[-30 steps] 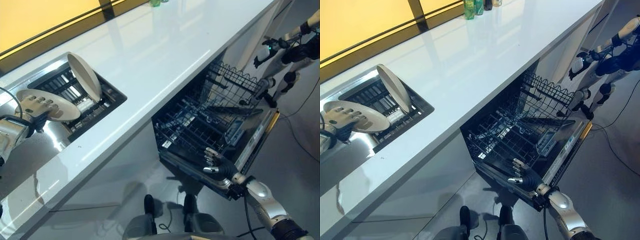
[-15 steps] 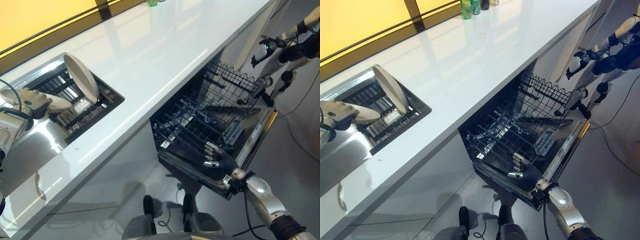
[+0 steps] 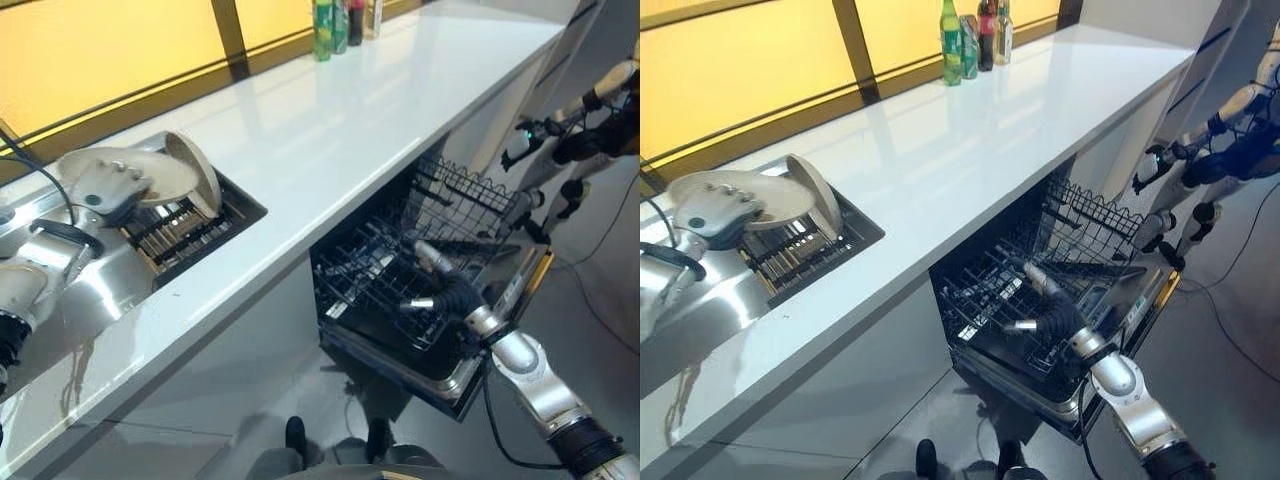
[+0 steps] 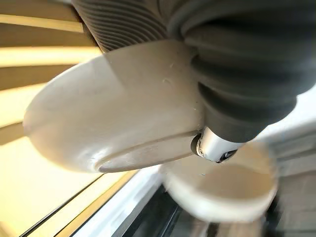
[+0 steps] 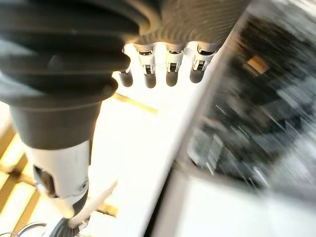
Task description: Pick up plates and place into dishwasher.
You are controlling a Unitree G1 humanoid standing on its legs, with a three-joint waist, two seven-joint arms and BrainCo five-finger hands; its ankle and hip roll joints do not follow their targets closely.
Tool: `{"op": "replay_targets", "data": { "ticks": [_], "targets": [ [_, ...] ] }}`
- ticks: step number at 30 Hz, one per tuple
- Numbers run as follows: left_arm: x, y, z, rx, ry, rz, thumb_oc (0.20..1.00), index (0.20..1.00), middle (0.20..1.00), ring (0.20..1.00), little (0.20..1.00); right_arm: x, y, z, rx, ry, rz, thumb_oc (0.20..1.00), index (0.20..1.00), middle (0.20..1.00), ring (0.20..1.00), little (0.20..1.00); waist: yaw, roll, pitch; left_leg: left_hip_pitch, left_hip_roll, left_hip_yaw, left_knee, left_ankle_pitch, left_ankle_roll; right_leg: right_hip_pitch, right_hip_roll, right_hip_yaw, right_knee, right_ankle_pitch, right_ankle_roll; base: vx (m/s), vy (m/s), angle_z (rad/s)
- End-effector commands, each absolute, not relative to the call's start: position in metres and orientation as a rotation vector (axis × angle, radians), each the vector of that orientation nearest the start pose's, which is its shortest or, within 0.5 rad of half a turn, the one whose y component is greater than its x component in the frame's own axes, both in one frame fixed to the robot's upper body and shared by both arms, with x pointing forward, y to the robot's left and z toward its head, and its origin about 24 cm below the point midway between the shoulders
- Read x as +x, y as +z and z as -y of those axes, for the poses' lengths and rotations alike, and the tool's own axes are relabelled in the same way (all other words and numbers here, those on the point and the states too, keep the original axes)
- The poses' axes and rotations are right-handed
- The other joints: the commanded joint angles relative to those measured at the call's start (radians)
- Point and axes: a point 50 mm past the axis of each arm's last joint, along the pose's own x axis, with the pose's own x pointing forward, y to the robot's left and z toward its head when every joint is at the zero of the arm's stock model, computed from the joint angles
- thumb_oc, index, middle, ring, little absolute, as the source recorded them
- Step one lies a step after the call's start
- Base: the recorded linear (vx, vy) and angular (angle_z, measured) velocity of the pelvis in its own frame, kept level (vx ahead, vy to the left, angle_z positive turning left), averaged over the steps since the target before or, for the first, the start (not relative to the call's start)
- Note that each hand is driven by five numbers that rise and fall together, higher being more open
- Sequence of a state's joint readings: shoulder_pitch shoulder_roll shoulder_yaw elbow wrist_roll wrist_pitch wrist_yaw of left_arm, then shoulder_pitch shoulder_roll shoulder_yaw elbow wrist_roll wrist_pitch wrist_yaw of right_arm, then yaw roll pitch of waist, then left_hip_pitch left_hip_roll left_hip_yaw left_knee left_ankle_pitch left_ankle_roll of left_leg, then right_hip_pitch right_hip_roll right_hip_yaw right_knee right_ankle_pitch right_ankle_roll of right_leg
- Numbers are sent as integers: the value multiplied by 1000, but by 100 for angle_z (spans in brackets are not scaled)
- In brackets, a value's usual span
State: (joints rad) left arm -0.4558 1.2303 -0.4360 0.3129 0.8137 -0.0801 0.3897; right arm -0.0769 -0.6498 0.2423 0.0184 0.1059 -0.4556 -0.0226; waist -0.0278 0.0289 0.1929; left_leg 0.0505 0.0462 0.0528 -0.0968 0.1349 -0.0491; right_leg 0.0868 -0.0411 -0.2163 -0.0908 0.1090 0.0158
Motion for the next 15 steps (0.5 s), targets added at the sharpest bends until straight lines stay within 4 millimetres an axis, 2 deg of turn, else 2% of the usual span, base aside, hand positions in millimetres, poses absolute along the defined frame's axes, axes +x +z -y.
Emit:
{"op": "replay_targets", "data": {
  "ticks": [1, 3, 4, 5, 7, 11, 15],
  "targets": [
    [298, 227, -290, 1796, 291, 648, 200, 200, 200, 200, 200, 253, 167, 189, -696, 215, 815, 1000, 1000, 1000, 1000, 1000, 58, 15, -29, 41, -88, -5, 16, -177, 34, 15, -48, -25, 33, -115, 107, -27, -60, -1],
    [294, 229, -267, 1716, 243, 781, 200, 200, 200, 200, 200, 258, 187, 187, -780, 170, 904, 1000, 1000, 1000, 1000, 1000, 70, 11, -43, 40, -90, -15, 14, -174, 34, 19, -48, -30, 30, -115, 103, -22, -55, 7],
    [293, 229, -263, 1692, 229, 801, 200, 200, 200, 200, 200, 259, 192, 186, -804, 160, 925, 1000, 1000, 1000, 1000, 1000, 71, 11, -44, 42, -91, -18, 14, -175, 33, 22, -48, -31, 30, -117, 102, -2, -75, 13],
    [293, 230, -245, 1580, 146, 858, 200, 200, 200, 200, 200, 266, 209, 185, -853, 132, 979, 1000, 1000, 1000, 1000, 1000, 82, 2, -56, 47, -91, -25, 14, -179, 32, 31, -47, -37, 28, -121, 99, 1, -76, 12],
    [292, 230, -229, 1441, 58, 884, 200, 200, 200, 200, 200, 271, 223, 182, -921, 98, 1042, 1000, 1000, 1000, 1000, 1000, 91, -5, -65, 52, -92, -35, 15, -180, 30, 41, -47, -42, 27, -123, 97, 13, -81, 14],
    [290, 231, -200, 1193, -110, 923, 200, 200, 200, 200, 200, 281, 243, 170, -1063, 58, 1129, 1000, 1000, 1000, 1000, 1000, 108, -19, -84, 59, -94, -50, 17, -183, 30, 55, -47, -49, 25, -129, 92, 24, -60, 12],
    [290, 236, -179, 1063, -243, 950, 200, 200, 200, 200, 200, 288, 254, 161, -1169, 98, 1147, 1000, 1000, 1000, 1000, 1000, 113, -28, -94, 67, -95, -58, 18, -187, 31, 64, -44, -51, 26, -133, 89, 13, -33, 10]
  ]
}}
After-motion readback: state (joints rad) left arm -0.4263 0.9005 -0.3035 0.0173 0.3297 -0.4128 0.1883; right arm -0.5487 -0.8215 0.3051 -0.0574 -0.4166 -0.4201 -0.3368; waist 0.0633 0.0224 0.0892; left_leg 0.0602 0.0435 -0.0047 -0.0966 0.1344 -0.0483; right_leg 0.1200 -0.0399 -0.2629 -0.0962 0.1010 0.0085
